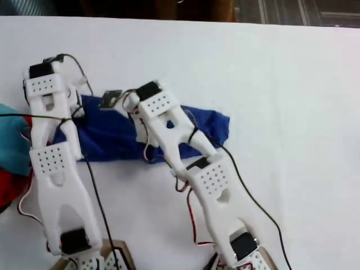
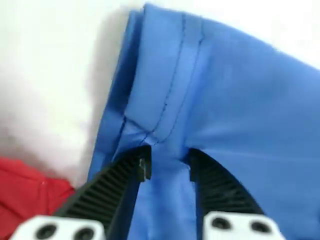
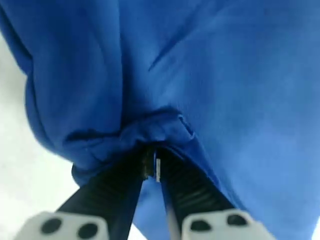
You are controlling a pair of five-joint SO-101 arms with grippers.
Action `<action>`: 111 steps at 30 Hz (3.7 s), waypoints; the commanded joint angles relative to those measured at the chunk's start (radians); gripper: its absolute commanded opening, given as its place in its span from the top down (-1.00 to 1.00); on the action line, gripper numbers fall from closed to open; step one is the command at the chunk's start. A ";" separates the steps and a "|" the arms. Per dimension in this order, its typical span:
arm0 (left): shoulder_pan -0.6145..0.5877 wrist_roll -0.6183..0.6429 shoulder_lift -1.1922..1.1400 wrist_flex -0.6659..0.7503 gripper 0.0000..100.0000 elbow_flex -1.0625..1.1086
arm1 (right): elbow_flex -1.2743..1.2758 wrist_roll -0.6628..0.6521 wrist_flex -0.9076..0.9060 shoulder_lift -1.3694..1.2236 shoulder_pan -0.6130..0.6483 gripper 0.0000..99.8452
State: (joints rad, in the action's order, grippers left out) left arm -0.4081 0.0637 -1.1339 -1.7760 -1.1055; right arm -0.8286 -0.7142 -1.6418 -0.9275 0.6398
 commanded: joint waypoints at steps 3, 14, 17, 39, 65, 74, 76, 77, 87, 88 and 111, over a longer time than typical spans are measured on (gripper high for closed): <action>0.000 0.012 -0.005 0.014 0.62 -0.018 | -0.028 -0.003 0.042 -0.025 0.019 0.96; 0.000 0.014 0.009 0.012 0.62 -0.022 | -0.028 -0.051 0.045 -0.016 0.022 0.96; 0.000 0.014 0.034 -0.009 0.62 -0.073 | -0.028 -0.049 0.036 0.005 0.004 0.96; 0.026 0.023 0.367 -0.014 0.63 0.128 | -0.026 -0.006 0.030 0.068 -0.039 0.96; -0.103 0.041 0.190 -0.008 0.95 0.473 | -0.028 0.035 0.044 0.070 -0.048 0.96; -0.115 0.034 0.166 -0.011 0.95 0.476 | -0.029 0.037 0.044 0.070 -0.051 0.96; -0.124 0.025 0.170 -0.011 0.95 0.501 | -0.029 0.037 0.047 0.070 -0.048 0.96; -0.126 0.018 0.170 -0.011 0.95 0.512 | -0.029 0.038 0.056 0.070 -0.045 0.96; -0.126 0.008 0.170 -0.011 0.95 0.519 | -0.117 0.077 0.038 0.097 -0.005 0.96; -0.126 0.008 0.170 -0.011 0.95 0.519 | -0.117 0.077 0.030 0.097 -0.001 0.96; -0.123 0.011 0.170 -0.011 0.95 0.513 | -0.107 0.075 -0.038 0.225 -0.278 0.96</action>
State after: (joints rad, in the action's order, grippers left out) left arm -0.4803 0.0760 -0.9467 -1.7714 -0.6206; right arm -0.9053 -0.6452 -1.6724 -0.7142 0.3713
